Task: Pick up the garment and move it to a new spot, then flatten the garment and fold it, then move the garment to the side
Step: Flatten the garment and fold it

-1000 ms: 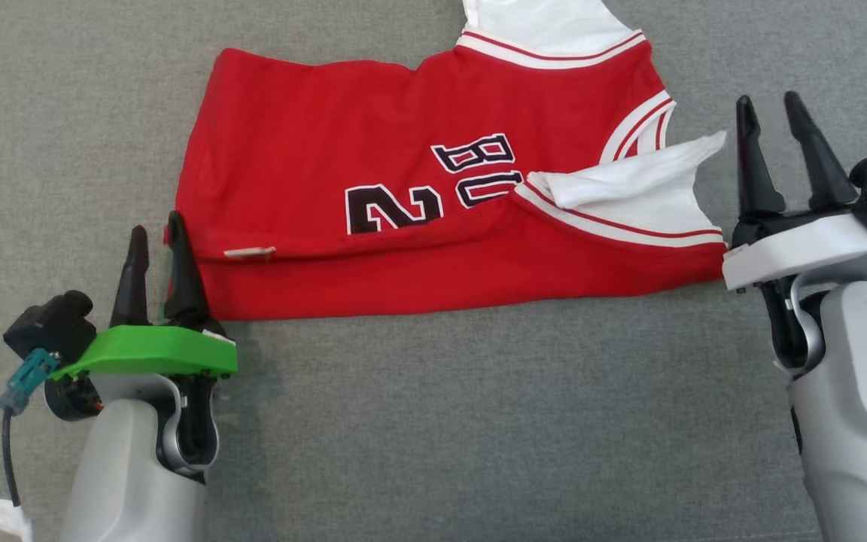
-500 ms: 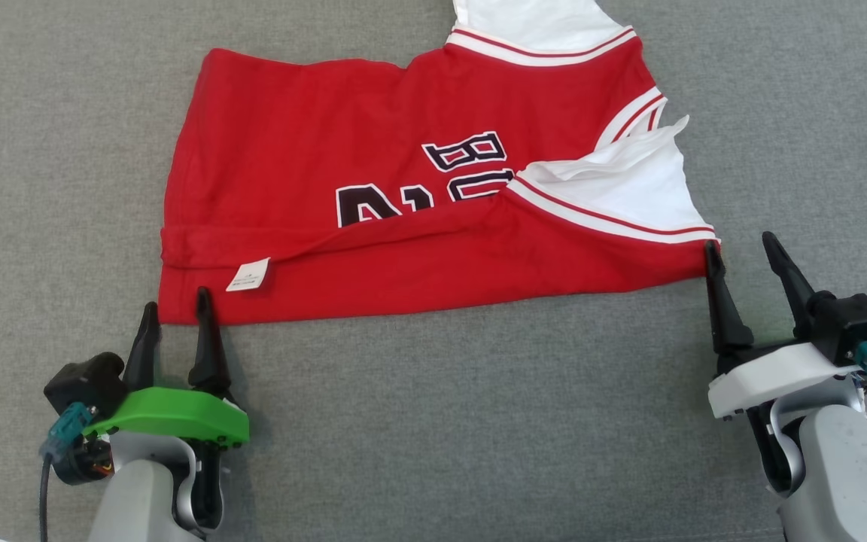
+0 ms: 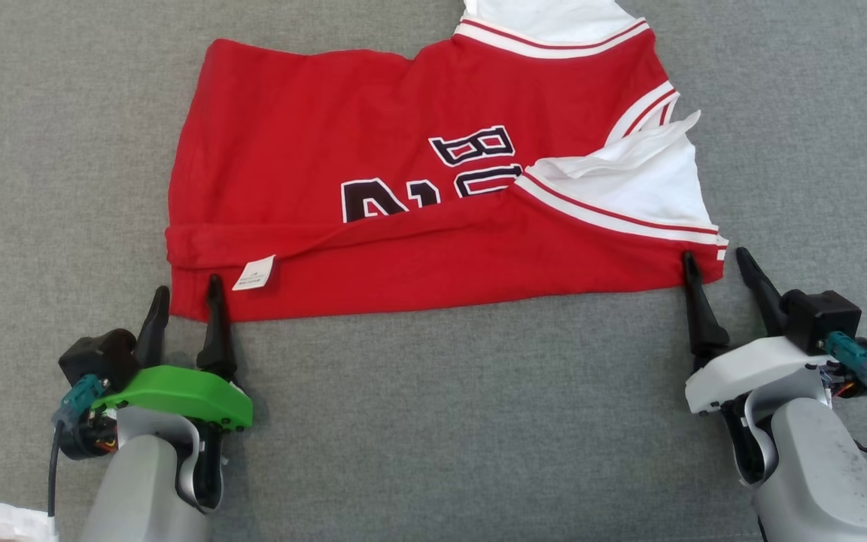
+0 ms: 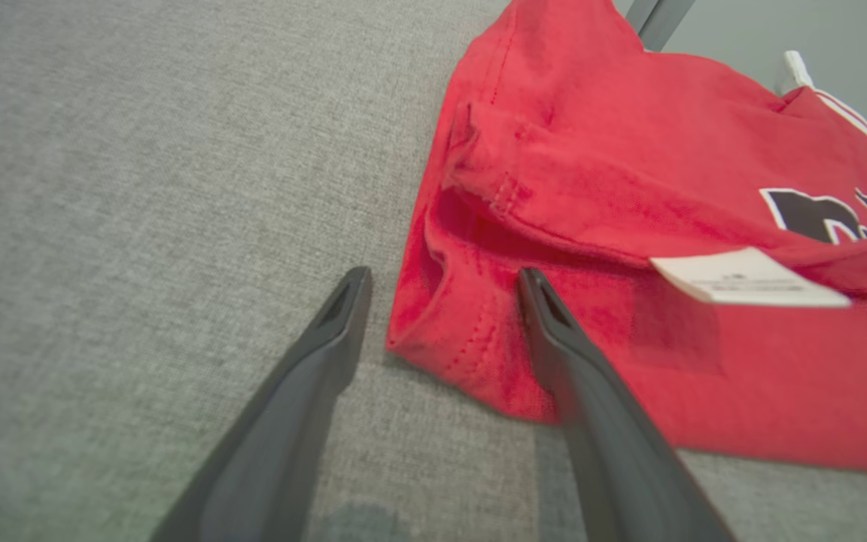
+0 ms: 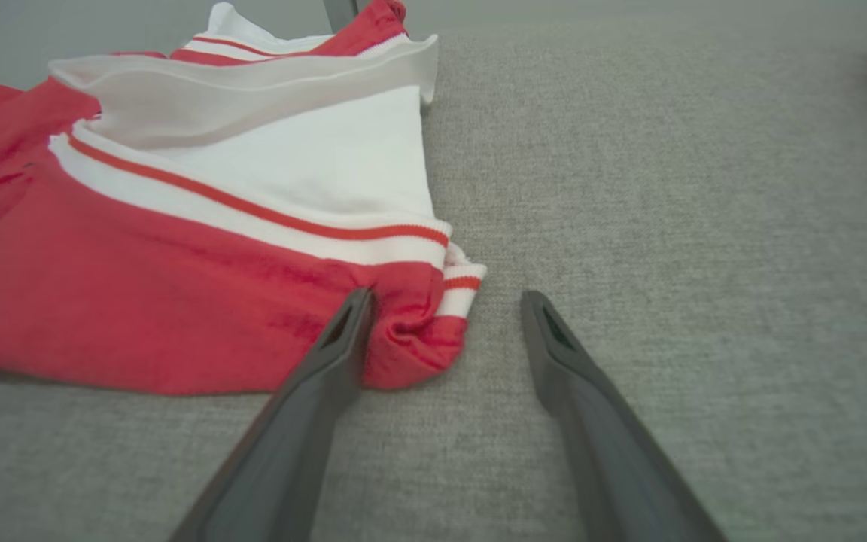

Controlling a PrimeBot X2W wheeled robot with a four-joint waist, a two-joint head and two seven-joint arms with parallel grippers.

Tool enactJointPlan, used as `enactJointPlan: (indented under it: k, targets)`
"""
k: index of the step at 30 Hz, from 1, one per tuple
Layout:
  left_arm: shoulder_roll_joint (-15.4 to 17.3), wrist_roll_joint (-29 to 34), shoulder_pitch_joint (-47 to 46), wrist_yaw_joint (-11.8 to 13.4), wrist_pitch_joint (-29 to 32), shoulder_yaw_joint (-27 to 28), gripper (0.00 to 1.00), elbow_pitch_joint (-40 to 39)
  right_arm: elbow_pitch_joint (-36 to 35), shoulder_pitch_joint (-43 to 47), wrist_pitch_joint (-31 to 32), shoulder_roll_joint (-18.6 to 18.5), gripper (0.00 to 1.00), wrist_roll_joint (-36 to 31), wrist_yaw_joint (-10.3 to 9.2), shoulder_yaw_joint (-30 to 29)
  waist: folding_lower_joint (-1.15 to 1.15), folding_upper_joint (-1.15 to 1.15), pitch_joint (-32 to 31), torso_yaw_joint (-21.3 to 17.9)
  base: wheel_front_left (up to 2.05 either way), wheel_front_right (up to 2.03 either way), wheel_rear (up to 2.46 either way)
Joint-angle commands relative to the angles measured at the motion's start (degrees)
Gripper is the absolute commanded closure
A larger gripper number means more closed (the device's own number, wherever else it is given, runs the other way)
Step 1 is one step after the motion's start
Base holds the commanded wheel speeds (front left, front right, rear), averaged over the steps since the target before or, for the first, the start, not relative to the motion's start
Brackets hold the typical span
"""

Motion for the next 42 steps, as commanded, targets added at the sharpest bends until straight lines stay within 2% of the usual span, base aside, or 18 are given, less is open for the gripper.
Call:
enactJointPlan:
  k: [1,2,3,4,7,11,19,27,35,36,37,38,42]
  targets:
    - [-0.1,-0.8,1.8,0.1,1.6,-0.9,0.0,3.7,2.1,0.1,0.3,0.1,1.0,0.7,-0.1,0.8,0.0,0.0,-0.2,0.2,0.0,0.0,0.0]
    - [0.0,-1.0,1.8,0.1,1.6,-1.5,0.19,4.3,3.0,0.0,0.5,0.1,1.0,1.1,-0.1,1.3,0.0,0.0,-0.2,0.2,0.0,0.0,0.0]
    - [-0.1,-1.6,1.8,0.1,1.6,-2.2,0.68,4.7,3.6,-0.2,0.5,0.2,1.0,1.9,-0.1,1.6,0.0,0.0,-0.3,0.3,0.0,0.0,0.0]
    - [-0.1,-2.1,1.8,0.1,1.6,-2.9,1.0,4.7,4.0,-0.3,0.5,0.2,1.0,2.2,-0.1,1.7,0.0,0.0,-0.4,0.4,0.0,0.0,0.0]
    - [0.2,-3.9,1.7,0.0,1.7,-5.5,1.0,3.0,3.4,-0.3,0.5,0.1,1.0,3.9,-0.1,1.8,0.0,0.0,-0.9,0.5,0.0,0.0,0.0]
    - [1.4,-6.3,1.6,0.0,1.0,-5.8,1.0,-2.1,0.7,-0.4,0.1,0.1,1.0,7.0,-0.1,2.0,0.0,0.0,-2.5,0.6,0.0,0.0,0.0]
    - [2.7,-6.2,-0.4,0.1,0.9,-0.1,1.0,-11.5,-3.0,-3.7,0.1,-0.4,1.0,12.8,-0.1,1.6,0.0,0.0,-8.8,0.4,0.0,0.0,0.0]
    - [1.4,-3.9,7.9,0.1,0.9,1.9,1.0,-8.5,-1.7,3.0,2.5,-3.3,1.0,16.9,-0.1,5.3,0.0,0.0,-14.9,-0.1,0.0,0.0,0.0]
    - [-0.1,-3.6,18.7,0.1,0.9,0.9,1.0,-4.8,-1.2,14.9,2.8,-4.7,1.0,18.4,-0.1,5.9,0.0,0.0,-15.8,0.2,0.0,0.0,0.0]
    - [-0.2,-3.8,19.4,0.1,0.9,0.8,0.76,-4.9,-1.2,15.7,2.7,-4.7,0.89,18.6,-0.1,5.7,0.0,0.0,-15.6,0.2,0.0,0.0,0.0]
    - [-0.2,-3.6,19.9,0.1,0.9,0.5,0.44,-5.1,-1.2,16.3,2.7,-4.5,0.52,19.1,-0.11,5.4,0.0,0.0,-15.3,0.3,0.0,0.0,0.0]
    - [-0.3,-2.8,20.1,0.1,0.9,-0.4,0.0,-5.6,-1.3,16.6,2.7,-4.3,0.0,19.3,-0.1,5.4,0.0,0.0,-15.1,0.4,0.0,0.0,0.0]
    - [-0.3,-2.1,18.2,0.1,0.9,-0.5,0.0,-8.6,-2.6,15.1,2.0,-4.8,0.0,18.1,-0.1,4.9,0.0,0.0,-13.3,1.0,0.0,0.0,0.0]
